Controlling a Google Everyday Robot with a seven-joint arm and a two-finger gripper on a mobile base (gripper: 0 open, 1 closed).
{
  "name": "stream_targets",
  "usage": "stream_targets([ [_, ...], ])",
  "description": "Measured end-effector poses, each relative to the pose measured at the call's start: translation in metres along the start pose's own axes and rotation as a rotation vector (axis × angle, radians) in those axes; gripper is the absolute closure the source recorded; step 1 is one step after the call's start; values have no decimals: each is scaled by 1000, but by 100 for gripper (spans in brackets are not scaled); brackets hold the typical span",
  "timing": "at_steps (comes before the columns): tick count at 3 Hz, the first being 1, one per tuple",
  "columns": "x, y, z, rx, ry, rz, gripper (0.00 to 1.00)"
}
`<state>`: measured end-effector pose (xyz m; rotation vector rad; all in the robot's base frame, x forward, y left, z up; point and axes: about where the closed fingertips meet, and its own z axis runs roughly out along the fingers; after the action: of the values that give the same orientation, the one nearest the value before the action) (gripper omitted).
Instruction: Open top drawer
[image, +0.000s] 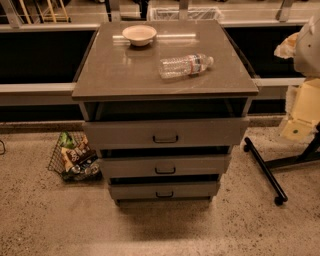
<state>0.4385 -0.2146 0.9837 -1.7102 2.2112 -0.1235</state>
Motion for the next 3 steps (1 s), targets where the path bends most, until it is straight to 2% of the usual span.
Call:
stream_targets([
  [1, -1, 0, 3, -3, -5, -3, 0],
  [3, -23, 8, 70, -84, -110, -54, 0],
])
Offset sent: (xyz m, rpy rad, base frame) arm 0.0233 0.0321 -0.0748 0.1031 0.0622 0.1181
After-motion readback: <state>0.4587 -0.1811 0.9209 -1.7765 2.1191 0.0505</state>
